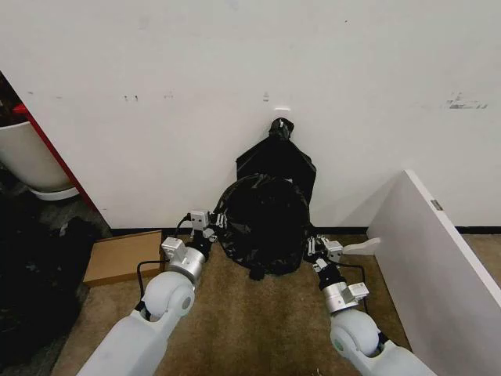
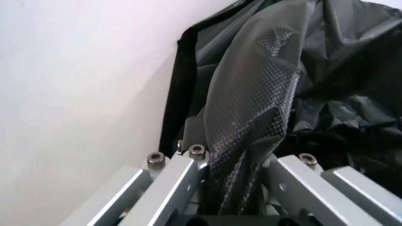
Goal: Place the garbage bag over the trash bin.
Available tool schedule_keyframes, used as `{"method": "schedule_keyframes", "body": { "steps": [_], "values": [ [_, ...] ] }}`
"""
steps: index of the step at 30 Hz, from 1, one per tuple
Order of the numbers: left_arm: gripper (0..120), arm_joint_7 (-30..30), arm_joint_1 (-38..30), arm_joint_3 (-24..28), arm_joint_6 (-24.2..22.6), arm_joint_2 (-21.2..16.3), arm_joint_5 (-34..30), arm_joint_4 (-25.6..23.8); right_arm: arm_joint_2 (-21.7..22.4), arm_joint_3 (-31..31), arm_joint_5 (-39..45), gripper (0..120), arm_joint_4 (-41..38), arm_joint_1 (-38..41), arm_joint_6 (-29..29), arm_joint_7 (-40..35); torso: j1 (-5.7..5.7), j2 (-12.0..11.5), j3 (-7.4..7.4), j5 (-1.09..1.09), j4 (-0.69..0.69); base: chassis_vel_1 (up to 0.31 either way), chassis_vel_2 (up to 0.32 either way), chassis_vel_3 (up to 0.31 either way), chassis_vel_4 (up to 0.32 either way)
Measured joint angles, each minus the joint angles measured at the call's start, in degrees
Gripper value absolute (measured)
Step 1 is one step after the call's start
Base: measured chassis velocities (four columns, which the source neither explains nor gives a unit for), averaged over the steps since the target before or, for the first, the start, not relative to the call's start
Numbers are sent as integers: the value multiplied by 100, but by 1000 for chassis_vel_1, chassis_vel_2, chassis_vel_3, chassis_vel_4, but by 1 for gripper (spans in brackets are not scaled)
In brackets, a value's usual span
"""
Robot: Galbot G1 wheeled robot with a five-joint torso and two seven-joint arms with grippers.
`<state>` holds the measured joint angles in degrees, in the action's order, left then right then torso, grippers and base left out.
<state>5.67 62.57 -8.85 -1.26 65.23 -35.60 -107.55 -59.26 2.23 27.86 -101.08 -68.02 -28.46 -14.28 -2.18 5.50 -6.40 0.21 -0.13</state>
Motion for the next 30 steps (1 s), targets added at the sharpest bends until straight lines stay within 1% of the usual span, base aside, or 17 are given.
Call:
{"method": "schedule_keyframes", "body": {
  "steps": [1,3,4,5,7,8,9,11,13,14,16,17,20,21,22,26,30],
  "values": [
    [3,0,0,0,0,0,0,0,0,0,0,23,0,0,0,0,0,0,0,0,0,0,0,0,0],
    [3,3,0,8,-31,17,-34,34,-51,87,-24,32,55,34,-71,-197,0,0,0,0,1,0,0,0,0],
    [3,26,0,10,-110,26,-108,46,-87,164,-120,36,99,43,-56,-533,0,0,0,0,0,0,0,0,0],
    [3,35,-1,10,-136,28,-127,46,-94,182,-163,39,104,43,-31,-634,0,0,0,0,0,0,0,0,0],
    [3,179,-17,10,-480,38,-409,41,-140,286,-386,51,70,-15,150,-1221,0,0,0,0,0,0,0,0,0],
    [3,179,-17,10,-480,38,-409,41,-140,286,-386,51,70,-15,150,-1221,0,0,0,0,0,0,0,0,0],
    [3,238,-19,10,-578,40,-515,35,-152,301,-423,54,29,-39,188,-1337,0,0,0,1,-1,0,0,0,0],
    [3,435,-21,16,-895,51,-849,7,-206,356,-520,60,-182,-116,278,-1635,0,0,0,1,0,0,0,0,0],
    [3,667,-22,24,-1337,64,-1282,-70,-270,413,-703,69,-470,-199,325,-1894,0,0,0,0,0,0,0,0,0],
    [3,870,-24,19,-1716,83,-1587,-154,-304,447,-878,75,-645,-255,320,-1933,0,0,0,0,0,0,0,0,0],
    [3,1200,-61,8,-2350,121,-2065,-282,-339,481,-1211,83,-841,-355,170,-1802,0,0,0,0,1,0,0,0,0],
    [3,1200,-61,8,-2350,121,-2065,-282,-339,481,-1211,83,-841,-355,170,-1802,0,0,0,0,1,0,0,0,0],
    [3,1565,-132,40,-3195,181,-2450,-372,-403,498,-1953,95,-962,-522,-251,-1428,0,0,1,0,-1,0,0,0,0],
    [3,1587,-133,59,-3250,183,-2457,-372,-412,499,-2045,97,-967,-544,-295,-1388,0,0,1,0,-1,0,0,0,0],
    [3,1629,-114,130,-3379,194,-2441,-329,-458,495,-2326,100,-977,-636,-453,-1240,0,0,1,0,0,0,0,0,0],
    [3,1619,-6,182,-3411,269,-2271,-142,-522,482,-2421,100,-984,-736,-524,-1174,0,0,1,0,0,0,0,0,0],
    [3,1404,125,210,-3166,381,-1884,134,-544,507,-2421,100,-964,-779,-527,-1174,0,0,0,0,0,0,0,0,0]
  ]
}}
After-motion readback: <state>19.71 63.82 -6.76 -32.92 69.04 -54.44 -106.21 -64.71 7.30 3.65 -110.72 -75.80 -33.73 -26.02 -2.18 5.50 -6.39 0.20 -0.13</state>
